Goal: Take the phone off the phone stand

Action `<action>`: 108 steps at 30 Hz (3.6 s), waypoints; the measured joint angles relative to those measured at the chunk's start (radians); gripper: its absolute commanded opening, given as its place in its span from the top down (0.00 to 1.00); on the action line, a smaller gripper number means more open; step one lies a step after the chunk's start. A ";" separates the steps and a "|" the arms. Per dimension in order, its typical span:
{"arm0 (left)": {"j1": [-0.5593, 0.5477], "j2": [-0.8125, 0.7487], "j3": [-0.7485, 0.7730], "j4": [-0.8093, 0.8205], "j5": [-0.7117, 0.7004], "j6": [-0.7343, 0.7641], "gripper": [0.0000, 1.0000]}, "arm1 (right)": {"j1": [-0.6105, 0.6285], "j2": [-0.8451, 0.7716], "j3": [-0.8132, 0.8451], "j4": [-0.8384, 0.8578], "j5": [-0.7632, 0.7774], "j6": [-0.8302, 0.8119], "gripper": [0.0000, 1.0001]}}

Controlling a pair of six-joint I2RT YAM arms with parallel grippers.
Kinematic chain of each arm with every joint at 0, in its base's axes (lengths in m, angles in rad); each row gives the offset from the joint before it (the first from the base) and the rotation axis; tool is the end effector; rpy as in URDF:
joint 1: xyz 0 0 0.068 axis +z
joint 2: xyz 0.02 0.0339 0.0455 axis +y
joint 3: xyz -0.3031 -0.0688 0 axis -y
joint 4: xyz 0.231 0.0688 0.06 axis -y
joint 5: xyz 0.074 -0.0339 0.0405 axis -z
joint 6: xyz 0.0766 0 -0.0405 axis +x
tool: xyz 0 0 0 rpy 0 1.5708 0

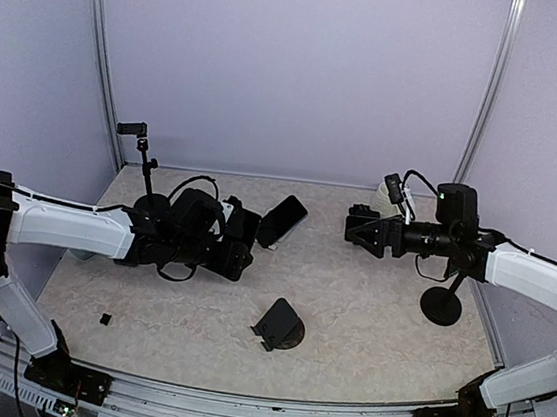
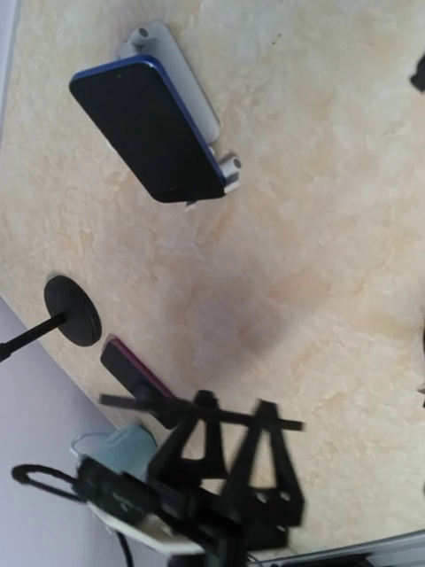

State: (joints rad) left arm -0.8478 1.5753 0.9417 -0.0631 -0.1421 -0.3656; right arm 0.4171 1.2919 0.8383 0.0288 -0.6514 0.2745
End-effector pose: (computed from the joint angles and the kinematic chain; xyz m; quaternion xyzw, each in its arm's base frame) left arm 0.2450 -0.2612 0.2320 0.1866 0.8848 -0.1879 0.3835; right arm 0.2494 0.1613 0.3020 -0.2297 0.7817 0.4271 0.3921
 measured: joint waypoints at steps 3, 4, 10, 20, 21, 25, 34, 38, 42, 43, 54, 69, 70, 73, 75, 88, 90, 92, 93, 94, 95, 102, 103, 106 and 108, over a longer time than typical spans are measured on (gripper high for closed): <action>0.061 -0.001 0.000 -0.074 -0.022 -0.031 0.45 | 0.000 0.010 0.000 0.002 -0.002 0.000 0.06; 0.078 -0.001 0.000 -0.093 -0.026 -0.039 0.45 | 0.000 0.012 0.000 0.003 -0.003 0.001 0.06; 0.204 -0.001 -0.007 -0.177 -0.049 -0.080 0.45 | 0.000 0.025 0.000 0.021 -0.011 0.008 0.06; 0.281 0.067 -0.008 -0.231 -0.077 -0.117 0.44 | 0.000 0.026 0.000 0.025 -0.014 0.008 0.06; 0.285 0.080 -0.008 -0.234 -0.078 -0.120 0.44 | 0.000 0.026 0.000 0.026 -0.014 0.008 0.06; 0.291 0.132 -0.003 -0.241 -0.087 -0.130 0.42 | 0.000 0.026 0.000 0.026 -0.014 0.008 0.06; 0.291 0.202 0.015 -0.230 -0.120 -0.158 0.38 | 0.000 0.026 0.000 0.026 -0.014 0.008 0.06; 0.291 0.219 0.026 -0.213 -0.142 -0.164 0.38 | 0.000 0.026 0.000 0.026 -0.014 0.008 0.06; 0.298 0.243 0.045 -0.193 -0.156 -0.167 0.35 | 0.000 0.026 0.000 0.026 -0.014 0.008 0.06; 0.301 0.250 0.051 -0.189 -0.158 -0.168 0.34 | 0.000 0.026 0.000 0.026 -0.014 0.008 0.06; 0.305 0.284 0.081 -0.165 -0.177 -0.167 0.17 | 0.000 0.026 0.000 0.026 -0.011 0.008 0.06; 0.301 0.268 0.082 -0.156 -0.148 -0.140 0.01 | 0.000 0.032 0.000 0.026 -0.010 0.008 0.06; 0.299 0.256 0.082 -0.156 -0.146 -0.134 0.01 | 0.000 0.032 0.000 0.026 -0.010 0.008 0.06; 0.272 0.179 0.081 -0.153 -0.145 -0.100 0.01 | 0.000 0.032 0.000 0.026 -0.010 0.008 0.05; 0.241 0.109 0.078 -0.142 -0.139 -0.075 0.01 | 0.000 0.032 0.000 0.026 -0.009 0.008 0.03; 0.081 -0.183 -0.049 -0.003 0.016 0.037 0.01 | 0.000 0.031 0.000 0.026 -0.009 0.008 0.00; 0.031 -0.192 -0.077 0.016 0.040 0.037 0.01 | 0.000 0.028 0.000 0.026 -0.007 0.008 0.00; -0.020 -0.192 -0.101 0.036 0.064 0.036 0.01 | 0.000 0.022 0.000 0.026 -0.006 0.008 0.00; -0.045 -0.192 -0.113 0.047 0.073 0.036 0.01 | 0.000 0.018 -0.001 0.026 -0.006 0.009 0.00; -0.072 -0.192 -0.125 0.056 0.084 0.035 0.01 | 0.000 0.016 -0.002 0.026 -0.006 0.009 0.00; -0.096 -0.189 -0.131 0.060 0.088 0.035 0.01 | 0.000 0.013 -0.004 0.027 -0.006 0.010 0.00; -0.214 -0.085 -0.133 0.116 0.098 0.037 0.01 | 0.000 -0.004 -0.019 0.027 -0.006 0.012 0.00; -0.225 -0.065 -0.133 0.122 0.098 0.038 0.01 | 0.000 -0.005 -0.020 0.026 -0.006 0.012 0.00; -0.248 -0.008 -0.124 0.127 0.101 0.040 0.01 | 0.000 -0.008 -0.021 0.027 -0.006 0.012 0.00; -0.256 0.031 -0.108 0.129 0.103 0.043 0.01 | 0.000 -0.010 -0.023 0.027 -0.005 0.012 0.00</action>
State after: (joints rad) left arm -1.1042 1.6066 0.8341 0.0662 -0.0387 -0.3225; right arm 0.4171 1.2823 0.8158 0.0555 -0.6563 0.2867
